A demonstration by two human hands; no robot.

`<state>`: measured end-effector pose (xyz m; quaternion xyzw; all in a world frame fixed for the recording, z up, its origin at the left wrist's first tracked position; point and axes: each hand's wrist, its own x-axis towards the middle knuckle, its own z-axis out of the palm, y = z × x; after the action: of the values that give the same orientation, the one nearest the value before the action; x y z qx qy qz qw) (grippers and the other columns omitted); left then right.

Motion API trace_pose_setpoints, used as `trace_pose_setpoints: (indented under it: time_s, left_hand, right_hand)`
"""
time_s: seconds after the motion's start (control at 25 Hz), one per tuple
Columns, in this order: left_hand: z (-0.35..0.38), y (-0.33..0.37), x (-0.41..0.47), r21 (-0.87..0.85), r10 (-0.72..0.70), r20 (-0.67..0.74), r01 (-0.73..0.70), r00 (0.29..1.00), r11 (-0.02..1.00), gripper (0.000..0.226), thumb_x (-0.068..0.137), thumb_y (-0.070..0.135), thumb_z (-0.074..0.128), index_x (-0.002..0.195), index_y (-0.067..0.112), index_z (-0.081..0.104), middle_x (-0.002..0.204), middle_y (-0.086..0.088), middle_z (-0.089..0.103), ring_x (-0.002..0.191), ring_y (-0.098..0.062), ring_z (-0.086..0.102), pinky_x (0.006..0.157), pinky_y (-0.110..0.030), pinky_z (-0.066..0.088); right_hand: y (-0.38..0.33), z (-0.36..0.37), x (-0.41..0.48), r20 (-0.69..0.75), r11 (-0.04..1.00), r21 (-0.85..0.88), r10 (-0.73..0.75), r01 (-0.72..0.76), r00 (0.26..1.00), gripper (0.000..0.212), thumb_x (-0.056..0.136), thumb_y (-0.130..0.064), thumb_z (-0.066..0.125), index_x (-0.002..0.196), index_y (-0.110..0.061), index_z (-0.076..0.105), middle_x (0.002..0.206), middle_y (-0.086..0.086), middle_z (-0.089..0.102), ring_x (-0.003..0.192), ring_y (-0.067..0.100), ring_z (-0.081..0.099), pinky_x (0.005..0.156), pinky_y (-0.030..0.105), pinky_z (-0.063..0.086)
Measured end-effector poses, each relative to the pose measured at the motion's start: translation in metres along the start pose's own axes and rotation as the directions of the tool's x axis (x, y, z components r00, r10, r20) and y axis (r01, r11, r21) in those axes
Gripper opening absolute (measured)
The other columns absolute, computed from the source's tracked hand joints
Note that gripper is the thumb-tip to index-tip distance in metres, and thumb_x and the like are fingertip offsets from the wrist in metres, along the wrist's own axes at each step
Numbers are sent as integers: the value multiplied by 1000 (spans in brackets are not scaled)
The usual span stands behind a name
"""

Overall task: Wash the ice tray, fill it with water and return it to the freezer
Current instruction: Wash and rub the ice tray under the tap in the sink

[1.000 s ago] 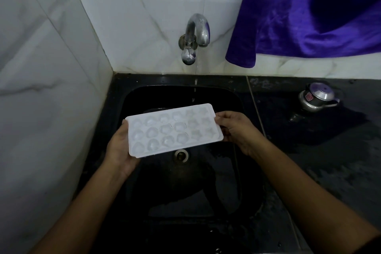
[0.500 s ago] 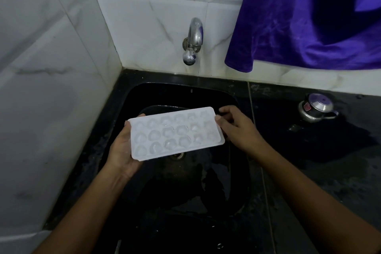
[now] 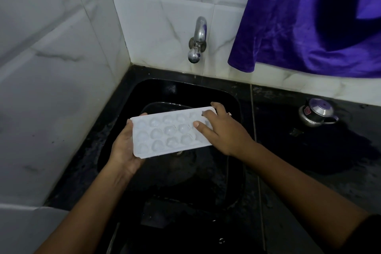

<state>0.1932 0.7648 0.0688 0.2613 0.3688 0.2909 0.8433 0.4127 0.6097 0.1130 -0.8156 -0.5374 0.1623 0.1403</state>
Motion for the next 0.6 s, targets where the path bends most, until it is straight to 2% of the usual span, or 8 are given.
trace_pose_setpoints:
  time_s: [0.16, 0.28, 0.4, 0.48, 0.6]
  left_hand:
    - [-5, 12, -3, 13, -49, 9, 49, 999, 999, 41, 110, 46, 42, 115, 20, 73, 121, -13, 77, 100, -31, 78, 77, -49, 66]
    - [-9, 21, -1, 35, -69, 26, 68, 997, 997, 42, 109, 48, 43, 121, 21, 72, 128, -13, 74, 108, -34, 76, 83, -52, 64]
    - [-17, 34, 3, 32, -85, 27, 84, 996, 996, 43, 110, 47, 40, 119, 20, 72, 124, -13, 76, 102, -33, 78, 73, -49, 66]
    - [-20, 37, 5, 55, -106, 32, 104, 994, 993, 43, 111, 46, 40, 121, 19, 72, 123, -13, 76, 101, -33, 78, 72, -49, 66]
    - [-23, 40, 13, 66, -106, 35, 103, 994, 992, 42, 112, 44, 40, 121, 18, 72, 121, -13, 77, 98, -32, 79, 70, -47, 66]
  right_hand:
    - [-3, -6, -4, -4, 994, -113, -3, 2, 1000, 58, 103, -67, 33, 144, -30, 52, 169, 6, 20, 137, 33, 50, 105, 46, 48]
    - [-21, -1, -4, -41, 996, -70, 46, -49, 998, 59, 103, -66, 35, 140, -25, 56, 168, 8, 22, 136, 33, 52, 103, 45, 48]
    - [-31, 4, -8, -15, 997, -66, 45, -46, 999, 63, 102, -67, 33, 147, -27, 51, 168, 8, 20, 137, 33, 50, 106, 46, 47]
    - [-35, 4, -6, -72, 993, -84, 80, -85, 994, 58, 102, -67, 30, 140, -31, 57, 167, 11, 24, 138, 35, 49, 109, 49, 45]
    - [-47, 15, -2, -80, 988, -60, 136, -141, 987, 63, 102, -67, 32, 141, -23, 56, 168, 12, 22, 138, 37, 48, 108, 48, 46]
